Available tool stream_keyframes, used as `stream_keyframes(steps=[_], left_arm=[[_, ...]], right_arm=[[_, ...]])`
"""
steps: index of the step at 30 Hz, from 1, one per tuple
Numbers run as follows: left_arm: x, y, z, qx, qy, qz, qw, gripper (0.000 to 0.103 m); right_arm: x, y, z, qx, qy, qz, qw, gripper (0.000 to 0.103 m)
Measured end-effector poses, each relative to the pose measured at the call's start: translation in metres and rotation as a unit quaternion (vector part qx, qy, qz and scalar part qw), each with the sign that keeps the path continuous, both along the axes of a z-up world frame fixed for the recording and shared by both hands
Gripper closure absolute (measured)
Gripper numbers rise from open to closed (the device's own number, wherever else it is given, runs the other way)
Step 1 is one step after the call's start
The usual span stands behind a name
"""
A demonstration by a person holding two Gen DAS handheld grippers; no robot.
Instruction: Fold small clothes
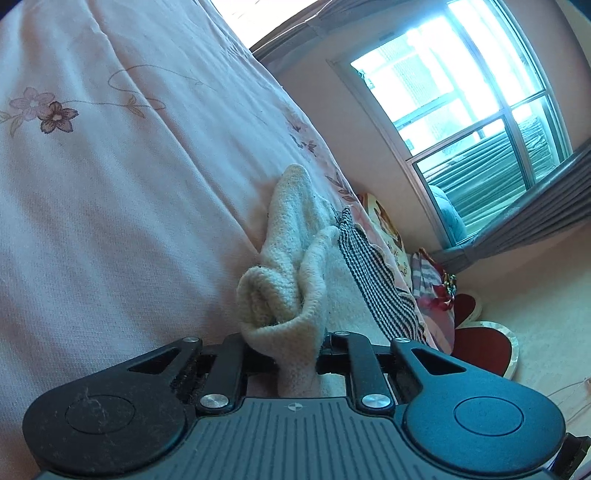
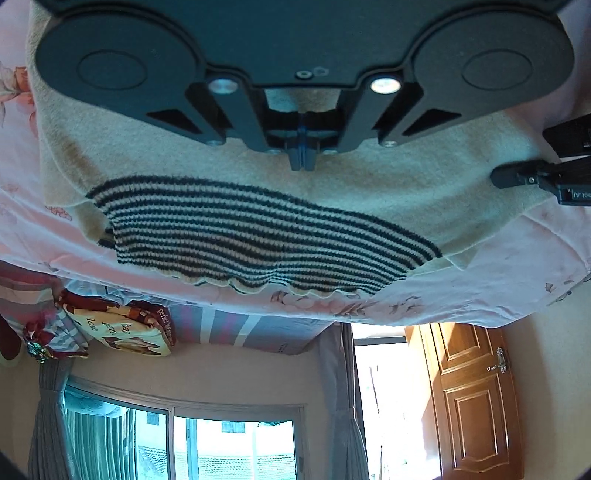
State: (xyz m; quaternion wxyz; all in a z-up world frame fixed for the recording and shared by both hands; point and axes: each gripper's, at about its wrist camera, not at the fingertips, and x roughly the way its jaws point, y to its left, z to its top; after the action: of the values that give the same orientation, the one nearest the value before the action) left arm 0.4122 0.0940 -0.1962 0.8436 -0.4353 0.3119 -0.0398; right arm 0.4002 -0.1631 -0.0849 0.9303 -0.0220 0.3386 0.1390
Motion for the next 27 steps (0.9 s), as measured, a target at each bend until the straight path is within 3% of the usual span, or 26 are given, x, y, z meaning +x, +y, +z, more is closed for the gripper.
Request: stream_keyframes(steps=[6, 10, 13, 15, 17, 18, 19, 23, 24, 25, 26, 27], left_arm=[[0.001, -0.006, 0.025, 0.039, -0.033, -0.019, 0.9985, 0.087], [0.009, -0.023, 0.066, 0.066, -0.077, -0.058, 0.9932, 0.087], [0.020, -0.054, 0.104, 0.086, -0.108, -0.111, 0.9841, 0.087], [0.029, -0.082, 0.122, 0.105, -0.114, -0.153, 0.9760, 0.087], [0.036, -0.115, 0.134, 0.141, -0.106, -0.194, 0.9650, 0.088], [0.041, -0.136, 0.135, 0.159, -0.100, -0.219, 0.9576, 0.087], [0.044, -0.156, 0.133, 0.173, -0.092, -0.241, 0.9506, 0.087], [0.056, -0.228, 0.106, 0.211, -0.037, -0.328, 0.9202, 0.087], [0.053, -0.244, 0.098, 0.225, -0.027, -0.344, 0.9113, 0.086], [0.047, -0.257, 0.094, 0.250, -0.037, -0.350, 0.9019, 0.076], [0.035, -0.268, 0.099, 0.270, -0.062, -0.360, 0.8908, 0.046], [0.029, -0.273, 0.104, 0.269, -0.075, -0.375, 0.8840, 0.033]], right_arm=[[0.002, -0.005, -0.010, 0.011, 0.006, -0.005, 1.000, 0.102], [0.007, -0.023, -0.013, 0.076, 0.027, -0.022, 0.996, 0.103], [0.012, -0.041, -0.016, 0.144, 0.056, -0.040, 0.987, 0.103], [0.017, -0.058, -0.018, 0.204, 0.085, -0.055, 0.974, 0.103], [0.013, -0.091, -0.018, 0.292, 0.112, -0.095, 0.945, 0.103], [0.005, -0.111, -0.015, 0.328, 0.105, -0.119, 0.931, 0.100], [-0.004, -0.132, -0.013, 0.353, 0.097, -0.142, 0.920, 0.088], [-0.040, -0.209, -0.015, 0.447, 0.094, -0.197, 0.867, 0.063], [-0.048, -0.223, -0.014, 0.459, 0.094, -0.203, 0.860, 0.052], [-0.054, -0.234, -0.013, 0.465, 0.093, -0.206, 0.856, 0.038], [-0.059, -0.243, -0.011, 0.471, 0.091, -0.205, 0.853, 0.034], [-0.063, -0.248, -0.010, 0.474, 0.091, -0.205, 0.852, 0.033]])
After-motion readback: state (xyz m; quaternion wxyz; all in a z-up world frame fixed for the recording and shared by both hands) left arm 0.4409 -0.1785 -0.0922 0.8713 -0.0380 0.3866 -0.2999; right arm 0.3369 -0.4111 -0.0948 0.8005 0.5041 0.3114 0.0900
